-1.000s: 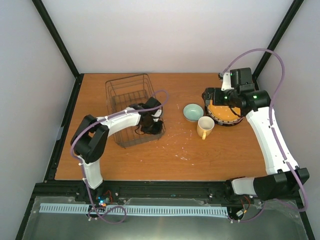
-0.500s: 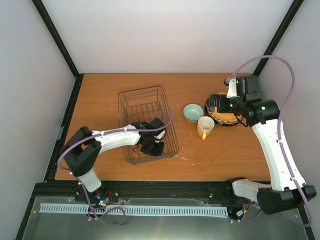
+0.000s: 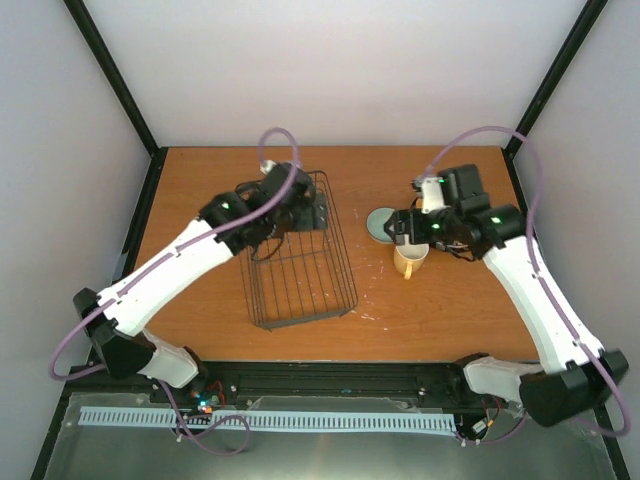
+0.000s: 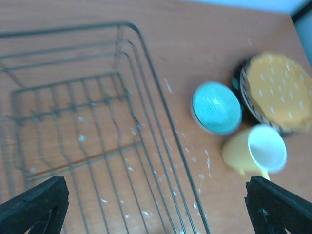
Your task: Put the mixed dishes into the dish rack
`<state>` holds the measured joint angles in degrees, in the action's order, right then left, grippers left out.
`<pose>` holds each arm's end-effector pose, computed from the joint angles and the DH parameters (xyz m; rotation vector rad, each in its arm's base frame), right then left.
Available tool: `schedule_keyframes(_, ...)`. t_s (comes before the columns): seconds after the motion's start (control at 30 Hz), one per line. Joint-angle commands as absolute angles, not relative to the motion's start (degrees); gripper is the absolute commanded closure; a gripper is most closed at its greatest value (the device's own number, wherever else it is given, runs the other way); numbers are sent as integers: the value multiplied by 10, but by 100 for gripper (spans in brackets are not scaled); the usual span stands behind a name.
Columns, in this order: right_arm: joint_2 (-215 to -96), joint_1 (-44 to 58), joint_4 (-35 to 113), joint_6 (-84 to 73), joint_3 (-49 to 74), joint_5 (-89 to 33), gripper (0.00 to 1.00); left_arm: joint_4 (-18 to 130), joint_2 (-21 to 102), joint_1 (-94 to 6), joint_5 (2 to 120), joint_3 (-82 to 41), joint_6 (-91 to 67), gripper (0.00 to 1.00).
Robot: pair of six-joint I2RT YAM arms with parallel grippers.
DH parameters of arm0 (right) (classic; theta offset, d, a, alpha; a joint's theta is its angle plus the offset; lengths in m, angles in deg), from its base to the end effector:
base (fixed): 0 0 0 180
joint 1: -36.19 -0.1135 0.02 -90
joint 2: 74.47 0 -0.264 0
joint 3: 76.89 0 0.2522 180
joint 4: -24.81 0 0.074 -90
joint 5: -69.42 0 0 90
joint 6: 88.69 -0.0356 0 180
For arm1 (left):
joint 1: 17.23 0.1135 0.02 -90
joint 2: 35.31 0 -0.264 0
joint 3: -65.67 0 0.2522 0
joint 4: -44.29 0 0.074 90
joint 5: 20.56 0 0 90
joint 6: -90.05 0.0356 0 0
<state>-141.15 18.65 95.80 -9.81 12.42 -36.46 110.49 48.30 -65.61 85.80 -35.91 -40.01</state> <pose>0.2070 0.0756 0.3721 -0.2665 2.4352 0.5608 0.2085 -0.2195 0.3730 0.0428 2.4038 -0.3915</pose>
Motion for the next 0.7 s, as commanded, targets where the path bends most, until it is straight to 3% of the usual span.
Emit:
schedule_keyframes(0.0,-1491,127,951,-87,138,-327,13,1277,499,-587,944,-391,-491,0)
schedule_keyframes(0.13,-1592,99,987,-84,174,-290,33,1335,487,-536,946,-309,-525,0)
schedule_keyframes(0.33,-1666,68,1004,-90,227,-297,32,1305,400,-443,893,-136,-550,5)
schedule_keyframes(0.57,-1730,30,1024,-108,265,-252,54,1313,321,-408,898,-36,-603,11)
schedule_keyframes(0.67,-1755,26,1028,-117,265,-228,58,1276,308,-403,876,3,-593,13)
